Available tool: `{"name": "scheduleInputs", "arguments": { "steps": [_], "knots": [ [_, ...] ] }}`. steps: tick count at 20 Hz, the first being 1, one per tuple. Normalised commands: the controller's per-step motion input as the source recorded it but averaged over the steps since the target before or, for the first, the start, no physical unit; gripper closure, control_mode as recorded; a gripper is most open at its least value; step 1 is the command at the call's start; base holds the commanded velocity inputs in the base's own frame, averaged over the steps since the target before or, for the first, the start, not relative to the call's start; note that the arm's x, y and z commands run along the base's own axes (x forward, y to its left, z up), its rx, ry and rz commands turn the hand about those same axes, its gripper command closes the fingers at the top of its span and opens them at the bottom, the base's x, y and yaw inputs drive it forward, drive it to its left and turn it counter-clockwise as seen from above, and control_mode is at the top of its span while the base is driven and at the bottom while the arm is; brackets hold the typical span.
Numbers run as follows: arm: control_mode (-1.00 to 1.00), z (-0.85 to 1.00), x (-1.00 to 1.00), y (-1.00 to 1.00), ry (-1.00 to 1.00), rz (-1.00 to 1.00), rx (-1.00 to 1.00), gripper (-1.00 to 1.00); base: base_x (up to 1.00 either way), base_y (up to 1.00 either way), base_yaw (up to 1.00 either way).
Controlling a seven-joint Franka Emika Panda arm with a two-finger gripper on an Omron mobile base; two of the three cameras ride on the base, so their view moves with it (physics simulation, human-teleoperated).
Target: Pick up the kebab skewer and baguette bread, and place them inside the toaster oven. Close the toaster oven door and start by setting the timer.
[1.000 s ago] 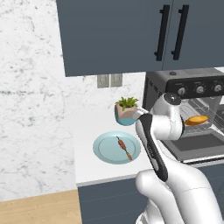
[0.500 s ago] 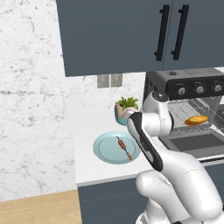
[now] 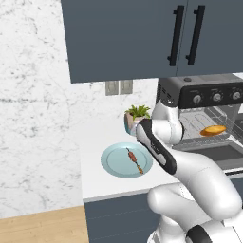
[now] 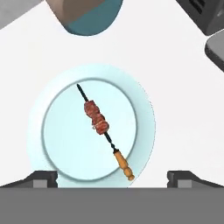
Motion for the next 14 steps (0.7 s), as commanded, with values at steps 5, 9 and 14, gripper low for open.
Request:
{"name": "scheduleInputs", "arguments": {
  "steps": [5, 9, 14],
  "knots": [
    [-1.0, -0.45, 0.0, 0.33, 0.03, 0.13, -0.05, -1.0, 0.0, 0.0, 0.0],
    [-1.0, -0.33, 0.0, 0.23, 0.0, 0.11, -0.05, -1.0, 0.0, 0.0, 0.0],
    [-1.0, -0.16, 0.03, 0.05, 0.02, 0.12, 0.0, -1.0, 0.0, 0.0, 0.0]
  ]
}}
